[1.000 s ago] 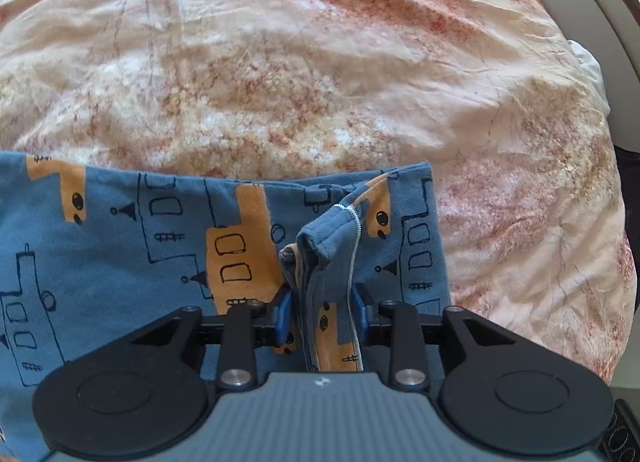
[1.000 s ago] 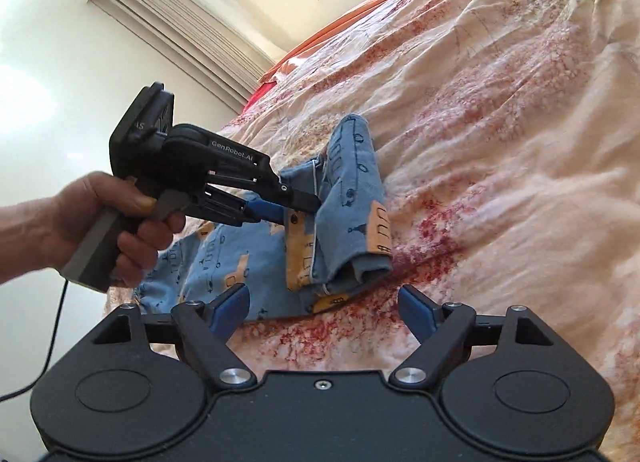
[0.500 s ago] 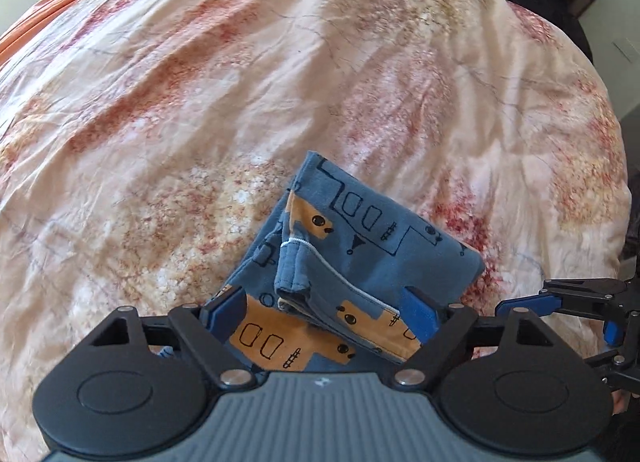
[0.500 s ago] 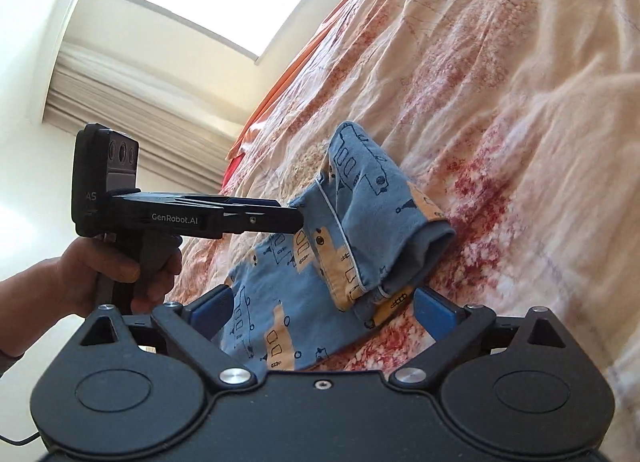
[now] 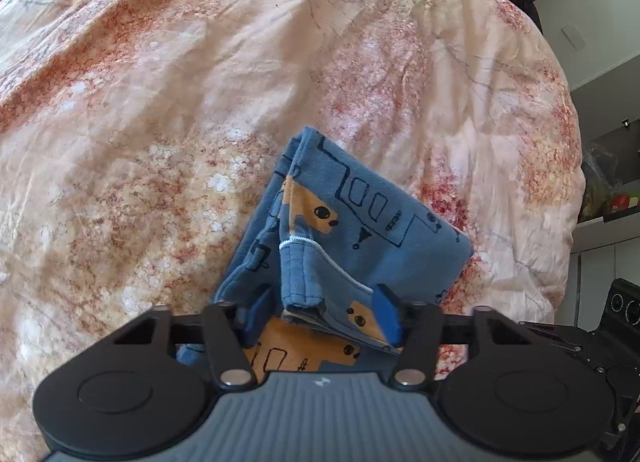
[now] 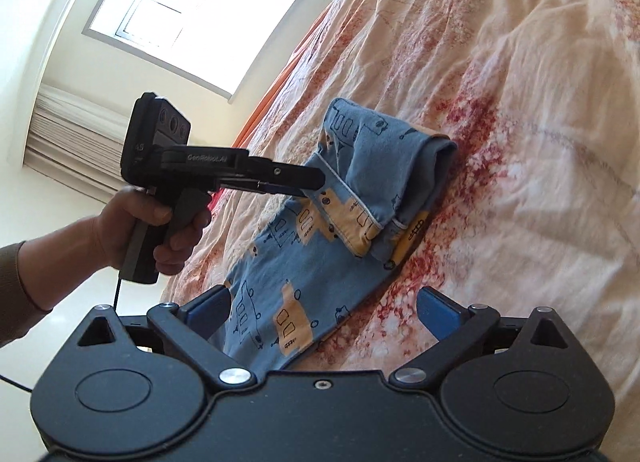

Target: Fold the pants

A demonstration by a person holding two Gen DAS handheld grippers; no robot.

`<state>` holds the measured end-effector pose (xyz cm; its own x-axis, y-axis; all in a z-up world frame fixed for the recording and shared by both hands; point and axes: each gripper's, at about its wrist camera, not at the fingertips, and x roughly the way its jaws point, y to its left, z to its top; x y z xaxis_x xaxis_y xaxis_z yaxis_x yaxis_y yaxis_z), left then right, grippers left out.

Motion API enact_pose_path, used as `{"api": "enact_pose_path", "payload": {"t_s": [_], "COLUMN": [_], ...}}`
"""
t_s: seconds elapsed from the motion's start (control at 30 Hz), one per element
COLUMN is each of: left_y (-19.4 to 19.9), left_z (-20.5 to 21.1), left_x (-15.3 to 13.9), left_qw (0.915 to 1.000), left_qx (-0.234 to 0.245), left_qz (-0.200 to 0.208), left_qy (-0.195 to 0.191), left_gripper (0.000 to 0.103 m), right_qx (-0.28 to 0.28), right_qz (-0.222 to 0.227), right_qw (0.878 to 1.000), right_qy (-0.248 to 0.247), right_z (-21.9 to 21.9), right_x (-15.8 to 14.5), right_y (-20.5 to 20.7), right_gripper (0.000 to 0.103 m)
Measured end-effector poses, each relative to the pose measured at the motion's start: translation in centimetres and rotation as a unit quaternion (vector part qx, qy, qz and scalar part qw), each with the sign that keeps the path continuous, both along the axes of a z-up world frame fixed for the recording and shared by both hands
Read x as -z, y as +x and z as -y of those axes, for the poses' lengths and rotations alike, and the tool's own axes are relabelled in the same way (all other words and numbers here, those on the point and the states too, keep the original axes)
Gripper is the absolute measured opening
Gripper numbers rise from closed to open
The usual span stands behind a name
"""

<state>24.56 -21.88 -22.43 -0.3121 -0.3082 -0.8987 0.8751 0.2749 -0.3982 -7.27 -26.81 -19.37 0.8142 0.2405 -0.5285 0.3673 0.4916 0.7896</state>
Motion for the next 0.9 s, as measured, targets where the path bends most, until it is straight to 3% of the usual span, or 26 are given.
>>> {"api": "enact_pose_path", "payload": {"t_s": [0.1,0.2,0.33,0.53,0.8,0.9], "left_y": [-0.3,-1.1,-1.5,-1.3,-0.5,-0.8], "left_z": [0.1,0.2,0.5,1.2,0.3,0.3], "left_x": [0.2,-1.1,-2.5,-2.1,-3.2,-3.1], "left_qw": [1.0,0.9996,0.9986,0.9982,0.9919,0.9927], "left_qx": [0.004,0.006,-0.013,-0.035,-0.063,-0.059], "left_qz": [-0.002,0.0,-0.017,-0.027,-0.082,-0.081], "left_qy": [-0.003,-0.028,-0.048,-0.041,-0.074,-0.068], "left_gripper": [0.026,0.021,0.021,0.02,0.02,0.02], "right_qx": [-0.015,-0.011,0.028,0.112,0.159,0.175], "right_qz": [-0.001,0.007,0.035,0.049,0.053,0.057], "right_qw": [1.0,1.0,0.998,0.986,0.972,0.966], "right_qy": [0.0,0.013,0.049,0.112,0.163,0.183], "right_z": [-0.5,-0.2,0.9,2.7,3.5,3.6], "right_x": [0.5,0.5,1.0,2.9,4.9,5.6], "right_y": [0.3,0.6,1.1,1.2,1.0,0.9], "right_gripper": [0.1,0.1,0.1,0.096,0.094,0.094]}}
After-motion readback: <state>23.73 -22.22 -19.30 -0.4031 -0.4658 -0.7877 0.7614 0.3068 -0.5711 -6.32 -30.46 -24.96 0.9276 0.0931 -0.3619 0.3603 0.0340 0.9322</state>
